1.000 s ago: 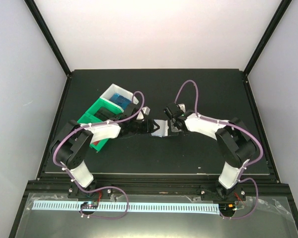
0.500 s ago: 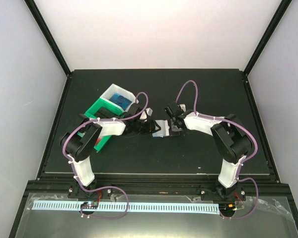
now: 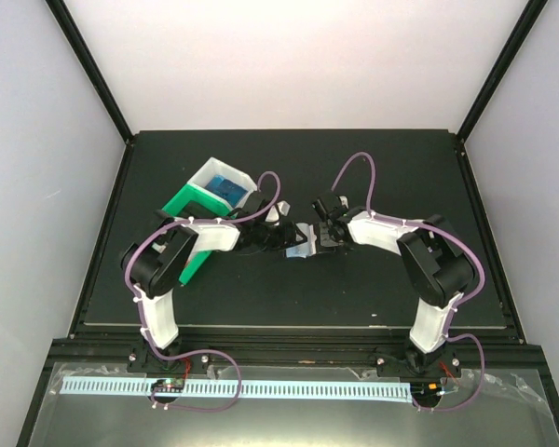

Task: Put the credit cards into the card holder
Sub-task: Open the card holder at the center of the board.

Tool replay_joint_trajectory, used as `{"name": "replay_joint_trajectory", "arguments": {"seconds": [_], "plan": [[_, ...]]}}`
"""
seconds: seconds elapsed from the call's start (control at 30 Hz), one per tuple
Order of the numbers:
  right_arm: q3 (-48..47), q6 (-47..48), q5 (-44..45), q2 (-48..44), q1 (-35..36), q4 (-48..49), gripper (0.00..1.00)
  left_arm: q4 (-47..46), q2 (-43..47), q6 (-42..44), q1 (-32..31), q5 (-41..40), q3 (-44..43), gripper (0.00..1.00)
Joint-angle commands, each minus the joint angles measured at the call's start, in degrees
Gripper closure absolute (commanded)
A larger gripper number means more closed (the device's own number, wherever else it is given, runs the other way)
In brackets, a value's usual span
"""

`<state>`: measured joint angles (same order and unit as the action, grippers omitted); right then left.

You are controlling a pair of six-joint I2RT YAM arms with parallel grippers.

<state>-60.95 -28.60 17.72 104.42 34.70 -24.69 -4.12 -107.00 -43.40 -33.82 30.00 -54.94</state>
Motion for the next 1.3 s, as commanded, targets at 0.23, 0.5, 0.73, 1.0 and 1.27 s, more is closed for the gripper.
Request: {"name": "replay_joint_trajectory", "arguments": {"seconds": [0.23,0.5,0.73,1.0,1.27], "plan": [[2.6,-2.2,-7.2,-2.8,-1.2,4.6,0.95,-8.1,-3.7,-4.0,-1.2,7.7,-3.1,0.51],[5.3,-4.0,-9.0,-5.3,-2.9,6.9,0.91,-13.7,-5.8,-5.9,-1.4,10.3,-2.6,0.57],[7.9,-5.9,-8.7,-11.0,-3.8,7.9,0.71,-14.3,-6.4,-6.1,-1.6,10.4,-2.9,0.57],[12.6,-4.8,-10.8,-18.0,-3.9,7.6,0.61,-13.8,-7.2,-6.8,-1.9,10.4,-4.1,0.58],[17.7,-4.0,-25.3,-22.4,-4.0,11.3,0.77,-14.0,-8.5,-7.1,-2.6,10.9,-5.6,0.64]]}}
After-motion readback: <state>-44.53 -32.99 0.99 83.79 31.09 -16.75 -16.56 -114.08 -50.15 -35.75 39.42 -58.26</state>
